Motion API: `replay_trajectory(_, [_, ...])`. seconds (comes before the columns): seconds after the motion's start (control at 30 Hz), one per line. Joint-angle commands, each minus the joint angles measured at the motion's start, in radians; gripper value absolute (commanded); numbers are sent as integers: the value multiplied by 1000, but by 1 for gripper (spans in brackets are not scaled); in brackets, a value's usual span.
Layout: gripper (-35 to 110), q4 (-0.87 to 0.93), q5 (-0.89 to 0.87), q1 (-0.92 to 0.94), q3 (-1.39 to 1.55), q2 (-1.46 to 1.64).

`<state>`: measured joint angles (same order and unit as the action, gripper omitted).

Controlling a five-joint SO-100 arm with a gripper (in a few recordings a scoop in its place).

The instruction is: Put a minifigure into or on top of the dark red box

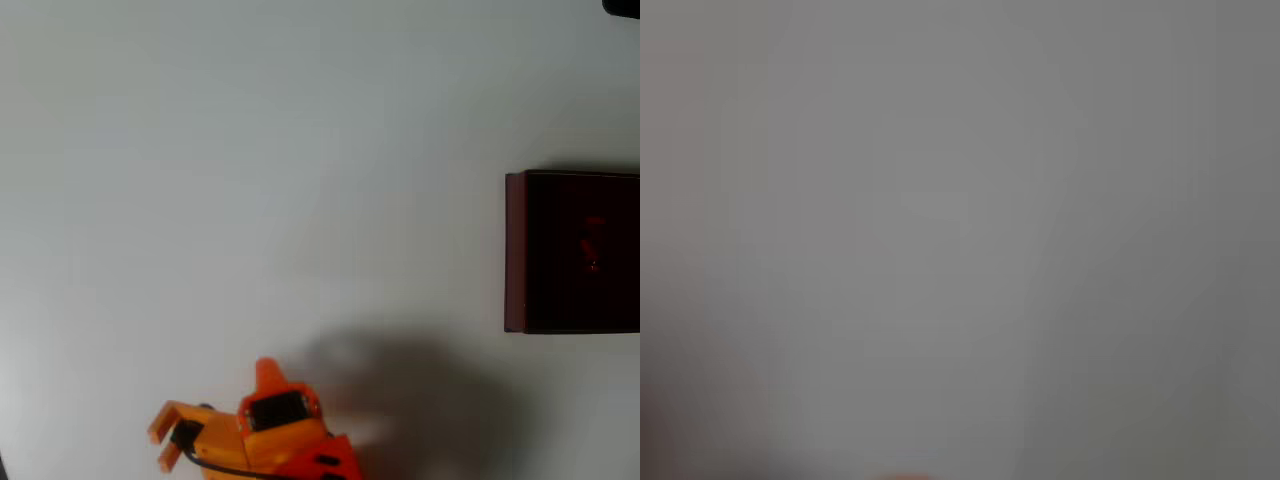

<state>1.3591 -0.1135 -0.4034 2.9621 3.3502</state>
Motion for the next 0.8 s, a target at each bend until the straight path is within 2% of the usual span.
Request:
replay_trajectory(0.0, [0,-29,-15,-41,49,3])
replay_trajectory(0.1, [0,-12,35,-61,46,3])
replay_trajectory(0.77, [0,-12,46,-67,44,3])
